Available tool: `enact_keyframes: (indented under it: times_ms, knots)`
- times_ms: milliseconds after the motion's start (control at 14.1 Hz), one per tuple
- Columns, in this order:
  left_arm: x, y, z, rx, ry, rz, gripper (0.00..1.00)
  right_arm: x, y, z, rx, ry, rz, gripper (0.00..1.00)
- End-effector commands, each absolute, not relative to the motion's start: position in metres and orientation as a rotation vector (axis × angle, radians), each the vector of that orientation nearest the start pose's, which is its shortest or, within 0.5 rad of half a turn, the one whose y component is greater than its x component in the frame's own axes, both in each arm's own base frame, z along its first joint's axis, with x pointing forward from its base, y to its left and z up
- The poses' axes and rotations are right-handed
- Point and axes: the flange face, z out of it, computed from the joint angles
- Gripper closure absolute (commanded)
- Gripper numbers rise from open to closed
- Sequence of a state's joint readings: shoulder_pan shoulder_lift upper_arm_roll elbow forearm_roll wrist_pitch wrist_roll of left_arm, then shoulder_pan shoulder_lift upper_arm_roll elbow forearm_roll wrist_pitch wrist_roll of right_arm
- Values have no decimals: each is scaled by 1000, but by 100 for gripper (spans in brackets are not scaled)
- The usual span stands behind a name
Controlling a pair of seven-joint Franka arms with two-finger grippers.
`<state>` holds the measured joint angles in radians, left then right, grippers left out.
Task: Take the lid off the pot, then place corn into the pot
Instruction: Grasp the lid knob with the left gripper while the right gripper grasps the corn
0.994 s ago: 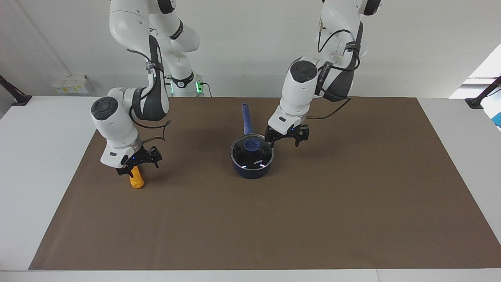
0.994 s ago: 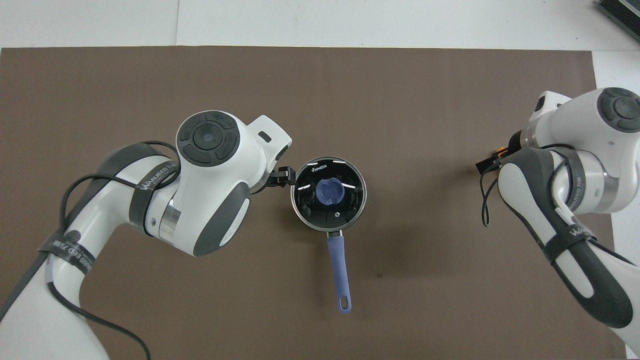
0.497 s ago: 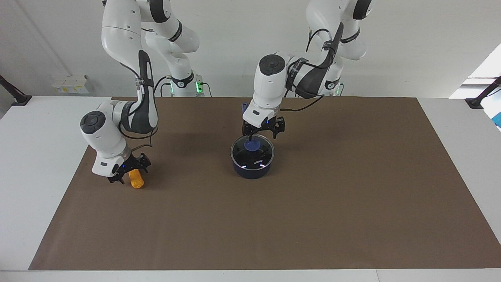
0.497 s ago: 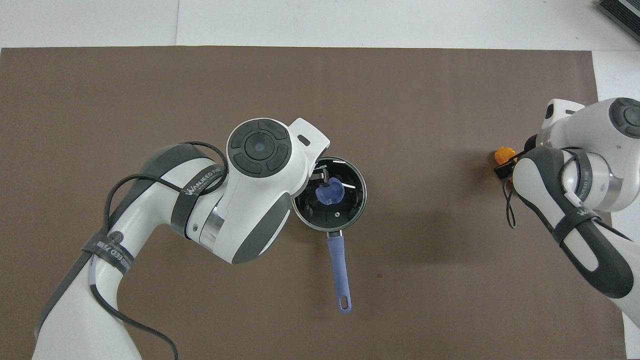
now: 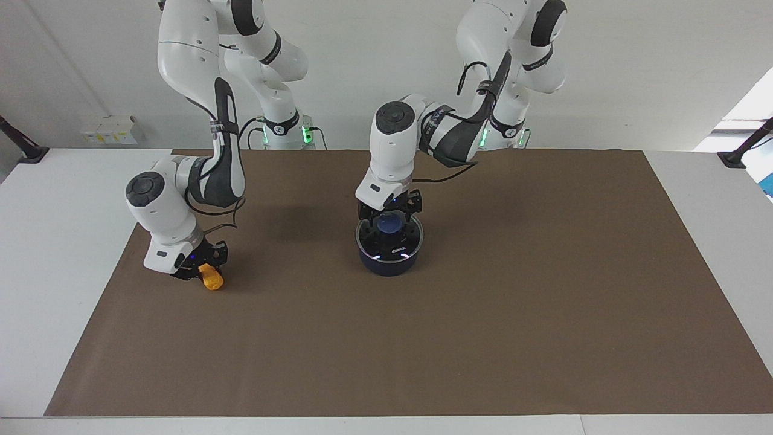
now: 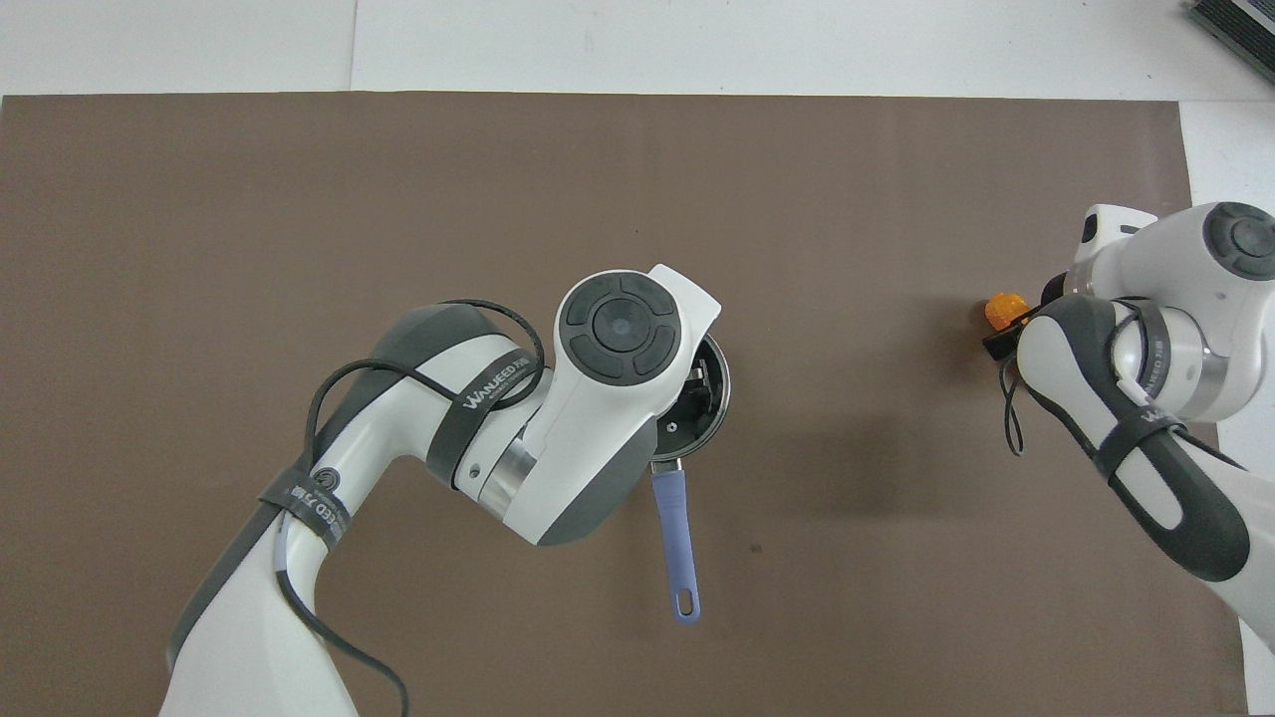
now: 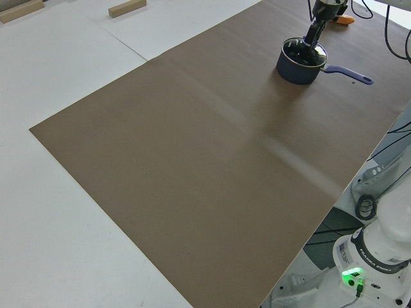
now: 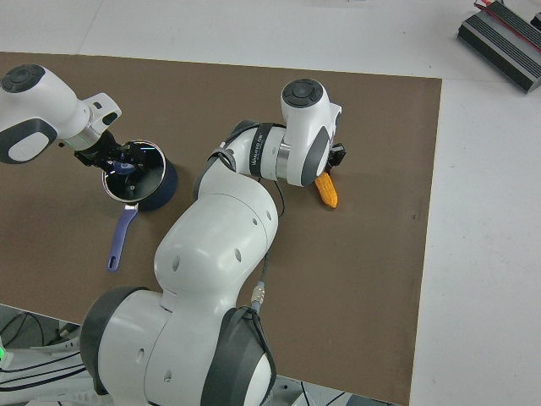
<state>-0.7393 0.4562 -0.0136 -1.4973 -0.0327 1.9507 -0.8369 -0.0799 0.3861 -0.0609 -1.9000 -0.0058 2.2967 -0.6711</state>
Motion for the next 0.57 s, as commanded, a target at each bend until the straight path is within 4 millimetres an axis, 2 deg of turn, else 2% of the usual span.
enact_keyframes:
  times_ms: [0, 71, 213, 284, 355, 426, 497]
  knots:
    - [503, -475, 413, -3153, -177, 45, 21, 623, -85, 300, -3059, -802, -22, 100]
    - [503, -476, 414, -3159, -177, 37, 27, 624, -83, 306, -3053, -790, -35, 100]
    - [504, -475, 415, -3162, -180, 32, 52, 625, -78, 325, -3042, -784, -41, 100]
    - [505, -474, 413, -3160, -181, 28, 70, 627, -77, 336, -3038, -777, -44, 100]
    - [505, -475, 414, -3163, -183, 30, 94, 627, -77, 349, -3036, -770, -36, 100]
    - [504, -474, 413, -3162, -187, 47, 100, 626, -75, 360, -3032, -761, -22, 100]
    - [503, -474, 413, -3153, -184, 55, 100, 623, -73, 377, -3034, -741, -23, 100]
